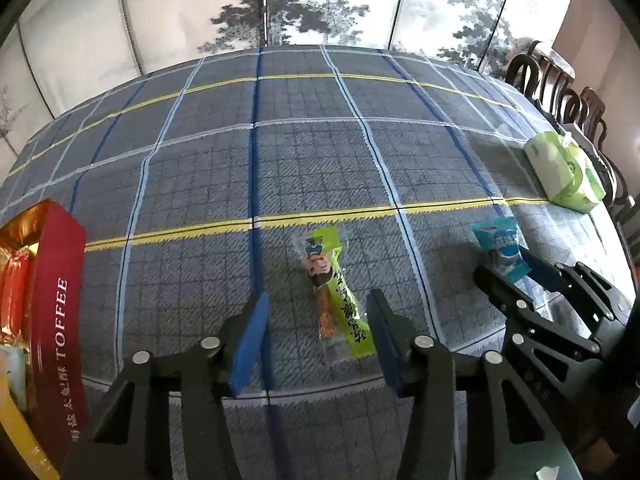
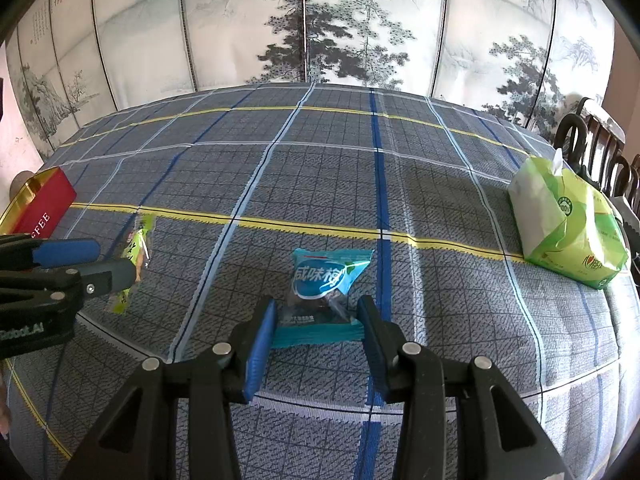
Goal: Organize snacks
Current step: 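Grasp the green-wrapped candy stick with the left tool while the right tool holds the blue packet, then carry the green candy stick into the gold tin with the left tool and release it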
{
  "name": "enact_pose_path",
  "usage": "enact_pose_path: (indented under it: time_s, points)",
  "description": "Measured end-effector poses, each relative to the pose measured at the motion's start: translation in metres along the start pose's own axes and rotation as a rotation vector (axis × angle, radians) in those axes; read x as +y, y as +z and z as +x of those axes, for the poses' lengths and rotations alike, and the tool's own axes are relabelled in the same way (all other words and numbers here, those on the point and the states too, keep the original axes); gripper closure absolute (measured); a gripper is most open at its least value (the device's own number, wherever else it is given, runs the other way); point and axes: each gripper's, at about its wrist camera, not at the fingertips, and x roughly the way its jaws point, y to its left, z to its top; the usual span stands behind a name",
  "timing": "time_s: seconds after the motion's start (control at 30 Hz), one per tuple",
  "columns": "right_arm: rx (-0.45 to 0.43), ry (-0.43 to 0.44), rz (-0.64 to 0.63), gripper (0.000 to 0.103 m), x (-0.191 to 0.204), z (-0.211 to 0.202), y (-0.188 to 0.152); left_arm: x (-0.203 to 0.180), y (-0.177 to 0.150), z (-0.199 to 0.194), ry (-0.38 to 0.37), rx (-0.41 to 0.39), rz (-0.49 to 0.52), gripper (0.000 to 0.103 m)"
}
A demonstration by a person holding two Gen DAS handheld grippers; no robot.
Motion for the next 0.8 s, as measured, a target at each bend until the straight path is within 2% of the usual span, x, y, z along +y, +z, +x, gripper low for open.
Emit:
enact_pose_path:
  time_s: [0.1,0.3,0.43,0.8]
  points:
    - [0.0,0.0,0.0,0.061,0.0,0.0,0.0,-0.002,0.003,0.002,0.001,0.0,0.006,0.061]
    - [0.0,0.0,0.0,0.06,0.0,0.0,0.0,0.001,0.002,0.011,0.004,0.024,0.011,0.069]
    - [0.0,-0.003,0.002,0.06,0.0,0.0,0.0,0.006,0.002,0.011,-0.009,0.018,-0.003,0.083]
    - [0.0,-0.003,0.002,0.06,0.0,-0.001,0.0,0.013,-0.003,0.006,-0.016,0.004,0.017,0.087]
